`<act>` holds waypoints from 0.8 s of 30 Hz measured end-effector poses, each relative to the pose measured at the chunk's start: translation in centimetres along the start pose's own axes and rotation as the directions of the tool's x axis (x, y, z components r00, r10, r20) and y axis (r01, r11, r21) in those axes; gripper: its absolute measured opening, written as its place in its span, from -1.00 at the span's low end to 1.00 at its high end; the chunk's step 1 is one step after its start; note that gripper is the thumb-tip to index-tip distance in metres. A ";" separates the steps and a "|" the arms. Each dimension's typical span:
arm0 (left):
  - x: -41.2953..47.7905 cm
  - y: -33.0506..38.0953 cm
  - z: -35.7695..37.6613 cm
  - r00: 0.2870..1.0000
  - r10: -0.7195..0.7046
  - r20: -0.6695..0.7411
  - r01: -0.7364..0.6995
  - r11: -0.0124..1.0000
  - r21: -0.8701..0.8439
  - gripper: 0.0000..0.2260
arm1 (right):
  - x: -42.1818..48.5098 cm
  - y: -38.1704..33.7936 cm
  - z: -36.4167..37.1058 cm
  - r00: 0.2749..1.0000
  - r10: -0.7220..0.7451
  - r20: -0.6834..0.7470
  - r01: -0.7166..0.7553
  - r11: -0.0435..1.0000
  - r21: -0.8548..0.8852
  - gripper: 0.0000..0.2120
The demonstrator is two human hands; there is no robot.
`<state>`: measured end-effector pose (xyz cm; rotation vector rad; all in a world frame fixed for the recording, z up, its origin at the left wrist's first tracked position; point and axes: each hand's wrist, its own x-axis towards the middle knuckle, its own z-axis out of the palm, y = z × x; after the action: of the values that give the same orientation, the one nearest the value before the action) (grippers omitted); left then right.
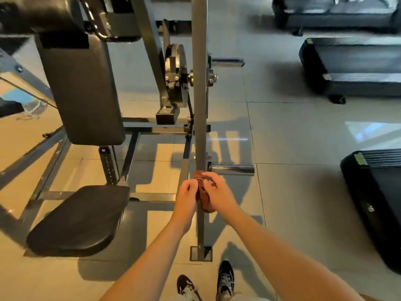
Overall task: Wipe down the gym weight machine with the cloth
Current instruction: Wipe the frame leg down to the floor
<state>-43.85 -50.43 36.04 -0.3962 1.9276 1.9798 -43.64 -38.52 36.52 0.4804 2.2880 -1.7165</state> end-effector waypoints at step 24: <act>5.3 -17.4 10.6 0.676 -0.162 -0.719 0.101 0.987 -0.128 -0.80 | 13.4 13.4 -5.4 0.856 -0.003 0.517 0.210 0.916 -0.342 -0.77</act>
<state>-40.57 -39.27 18.43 -1.5084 2.1436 1.9579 -50.53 -28.41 21.14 -0.1766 2.1894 -1.1823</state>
